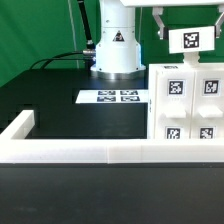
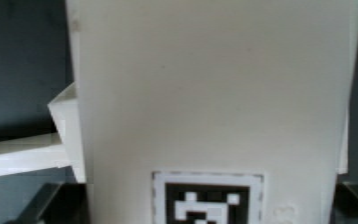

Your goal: Assemble cabinet

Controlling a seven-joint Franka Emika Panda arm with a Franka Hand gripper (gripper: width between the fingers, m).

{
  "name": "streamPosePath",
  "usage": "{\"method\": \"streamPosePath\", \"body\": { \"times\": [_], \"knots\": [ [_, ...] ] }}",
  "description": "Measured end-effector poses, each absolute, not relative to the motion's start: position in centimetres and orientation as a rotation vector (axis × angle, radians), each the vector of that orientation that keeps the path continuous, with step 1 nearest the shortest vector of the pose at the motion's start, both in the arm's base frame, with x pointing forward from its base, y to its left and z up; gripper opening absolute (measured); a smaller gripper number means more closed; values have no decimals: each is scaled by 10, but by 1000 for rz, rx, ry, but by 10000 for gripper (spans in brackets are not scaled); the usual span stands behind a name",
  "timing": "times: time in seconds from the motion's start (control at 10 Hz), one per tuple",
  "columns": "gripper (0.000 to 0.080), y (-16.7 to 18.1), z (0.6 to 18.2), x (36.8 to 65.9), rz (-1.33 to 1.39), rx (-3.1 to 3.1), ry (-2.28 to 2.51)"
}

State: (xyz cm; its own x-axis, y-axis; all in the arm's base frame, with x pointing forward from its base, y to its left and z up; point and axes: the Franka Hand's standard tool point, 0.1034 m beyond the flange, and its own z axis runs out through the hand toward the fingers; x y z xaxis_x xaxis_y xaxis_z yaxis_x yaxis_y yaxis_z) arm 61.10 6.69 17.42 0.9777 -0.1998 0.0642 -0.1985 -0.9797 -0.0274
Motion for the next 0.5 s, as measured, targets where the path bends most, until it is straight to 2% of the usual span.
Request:
{"method": "streamPosePath", "body": {
  "times": [0.5],
  "knots": [
    [558,68,163,617,-133,-3109,304]
  ]
}}
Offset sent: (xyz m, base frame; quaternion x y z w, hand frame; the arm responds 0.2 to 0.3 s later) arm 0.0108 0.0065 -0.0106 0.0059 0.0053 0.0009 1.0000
